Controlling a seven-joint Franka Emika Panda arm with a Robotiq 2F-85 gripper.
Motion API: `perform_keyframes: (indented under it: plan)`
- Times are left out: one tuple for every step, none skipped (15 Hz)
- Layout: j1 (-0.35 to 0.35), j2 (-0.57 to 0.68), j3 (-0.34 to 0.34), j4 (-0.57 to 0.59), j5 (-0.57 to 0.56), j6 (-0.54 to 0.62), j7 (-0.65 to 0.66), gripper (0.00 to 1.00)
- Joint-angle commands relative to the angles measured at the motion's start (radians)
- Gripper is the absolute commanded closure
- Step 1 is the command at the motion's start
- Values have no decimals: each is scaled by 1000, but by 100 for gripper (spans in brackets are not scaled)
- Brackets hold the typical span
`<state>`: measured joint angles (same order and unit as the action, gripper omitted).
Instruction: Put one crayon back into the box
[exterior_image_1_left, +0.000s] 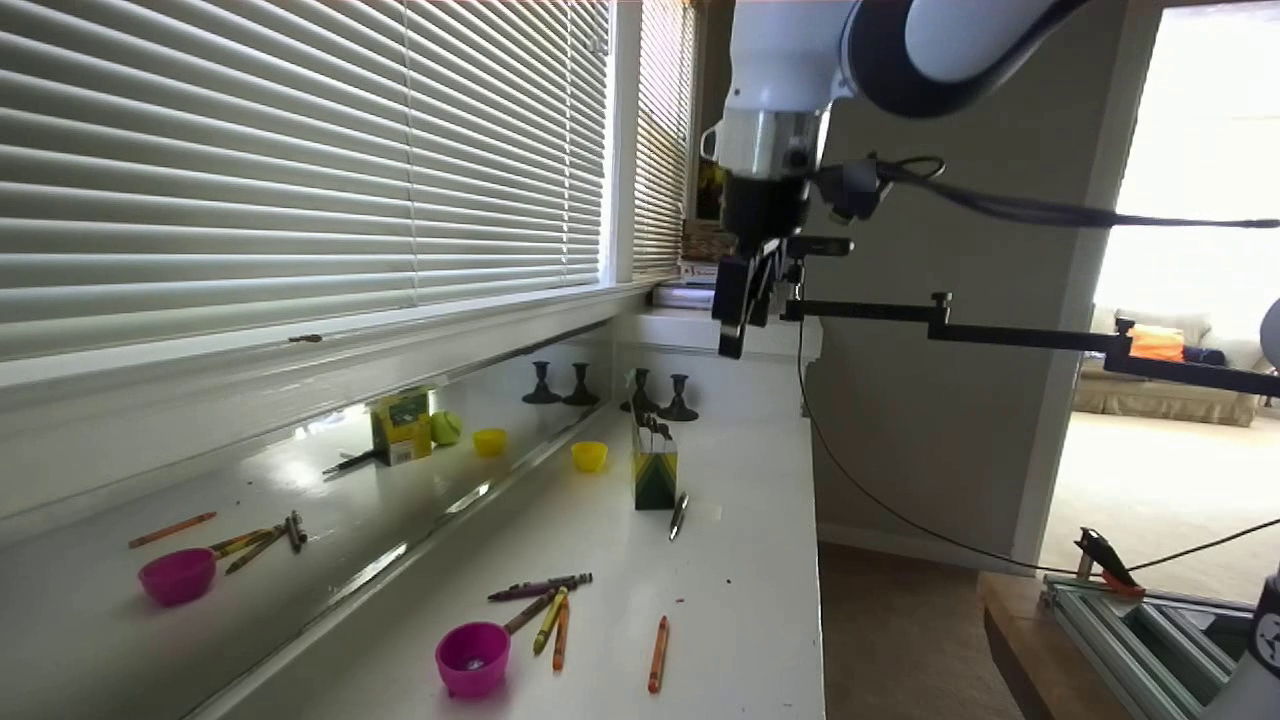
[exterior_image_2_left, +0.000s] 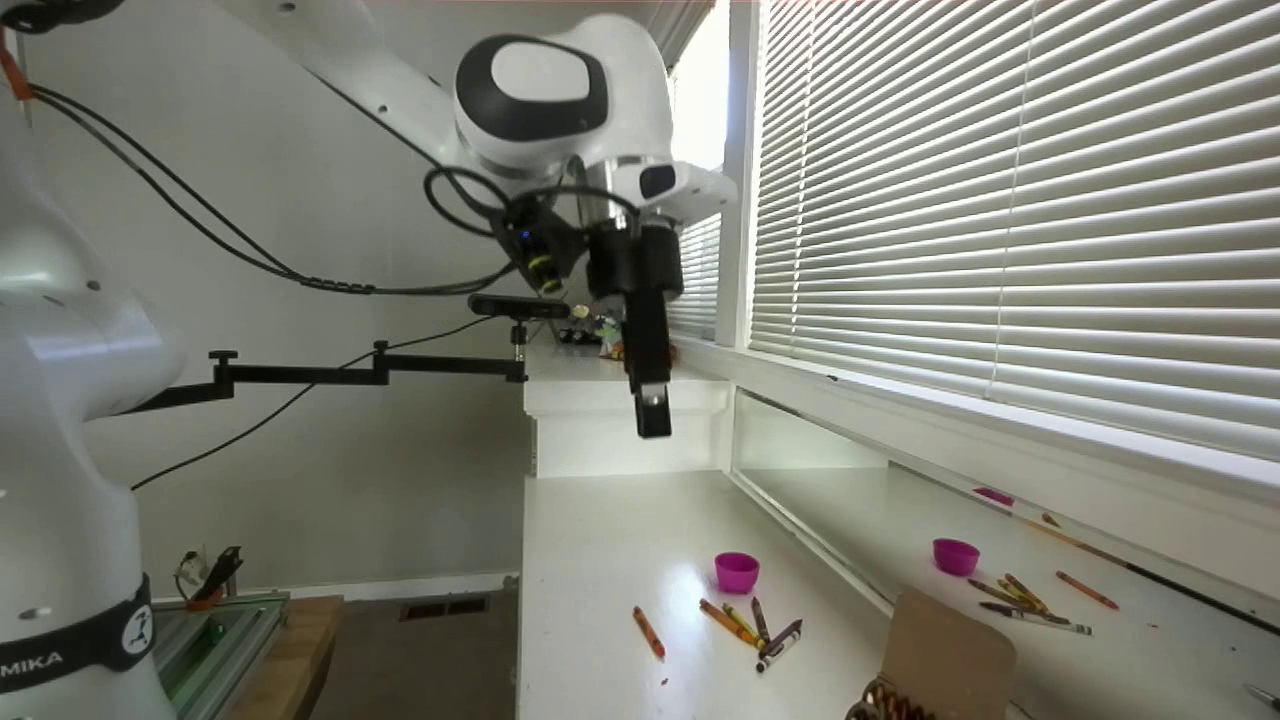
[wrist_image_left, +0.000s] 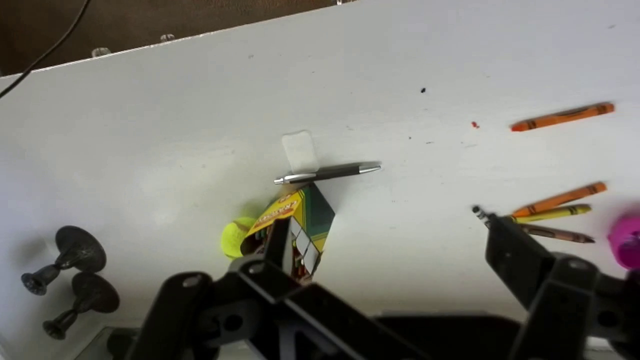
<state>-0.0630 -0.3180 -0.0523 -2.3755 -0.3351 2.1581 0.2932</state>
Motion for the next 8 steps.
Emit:
perform_keyframes:
  plan:
    - [-20, -28, 17, 26, 36, -39, -51, 0]
    - [-19, -50, 16, 40, 51, -64, -78, 0]
    - [-19, -62, 15, 43, 56, -74, -88, 0]
    - [-19, -65, 15, 43, 57, -76, -91, 0]
    - [-18, -63, 15, 42, 57, -76, -92, 0]
    - [-18, -60, 15, 42, 57, -76, -92, 0]
    - [-18, -58, 15, 42, 57, -76, -92, 0]
    - [-18, -57, 15, 42, 57, -76, -92, 0]
